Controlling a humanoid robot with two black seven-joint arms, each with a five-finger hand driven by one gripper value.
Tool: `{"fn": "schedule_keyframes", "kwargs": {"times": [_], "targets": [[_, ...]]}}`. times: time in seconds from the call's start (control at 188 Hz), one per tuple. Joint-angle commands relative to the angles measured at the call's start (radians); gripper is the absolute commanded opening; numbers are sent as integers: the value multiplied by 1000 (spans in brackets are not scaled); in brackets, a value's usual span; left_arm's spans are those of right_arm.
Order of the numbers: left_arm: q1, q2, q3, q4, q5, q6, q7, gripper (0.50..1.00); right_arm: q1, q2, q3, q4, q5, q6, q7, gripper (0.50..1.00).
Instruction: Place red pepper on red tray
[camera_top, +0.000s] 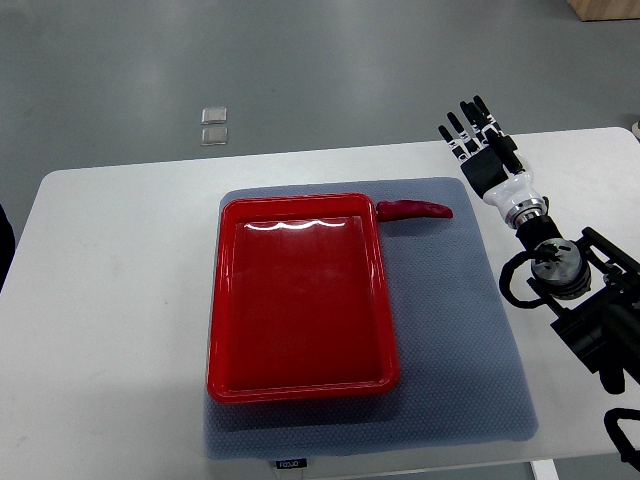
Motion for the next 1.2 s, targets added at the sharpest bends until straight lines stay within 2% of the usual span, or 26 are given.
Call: {"fn": "schedule_keyframes", "kwargs": {"times": [0.0, 0.17, 0.366, 0.371, 0.456, 0.504, 0.509, 0.589, 0.711, 0.796, 0.96, 1.034, 1.04, 1.135, 1.194], "targets": [[0, 0, 1, 0, 0, 0, 0, 1000, 0, -1, -1, 0, 0, 0, 0, 911], [0, 0, 0, 0, 0, 0, 0, 1000, 8, -12, -18, 1, -14, 8, 0, 911], [0, 0, 0, 0, 0, 0, 0, 1000, 43, -36, -92, 3, -167, 48, -15, 911], [0, 0, 0, 0, 0, 0, 0, 1000, 78, -63, -144, 4, -295, 61, -20, 911], [0, 0, 0, 0, 0, 0, 0, 1000, 144, -131, -210, 6, -530, 95, -20, 911], [0, 0, 0, 0, 0, 0, 0, 1000, 144, -131, -210, 6, -531, 95, -20, 911], [0, 0, 0, 0, 0, 0, 0, 1000, 187, -178, -253, 6, -692, 119, -21, 911], [0, 0, 0, 0, 0, 0, 0, 1000, 247, -225, -336, 6, -928, 132, -21, 911], [0, 0, 1, -2, 2, 0, 0, 1000, 325, -240, -459, 12, -1239, 103, -29, 909], [-2, 0, 1, -2, 2, 0, 0, 1000, 350, -234, -520, 12, -1361, 32, -63, 907], [-2, 0, 1, -2, 2, 0, 0, 1000, 350, -219, -594, 0, -1381, -74, -129, 901], [-2, 0, 1, -2, 2, 0, 0, 1000, 348, -217, -601, -2, -1381, -87, -132, 901], [-2, 0, 1, -2, 2, 0, 0, 1000, 342, -211, -621, -2, -1381, -116, -138, 899], [-2, 0, 1, -2, 2, 0, 0, 1000, 341, -205, -635, -3, -1381, -133, -143, 895], [-2, 0, 1, -2, 2, 0, 0, 1000, 324, -189, -644, -8, -1376, -178, -147, 885]]}}
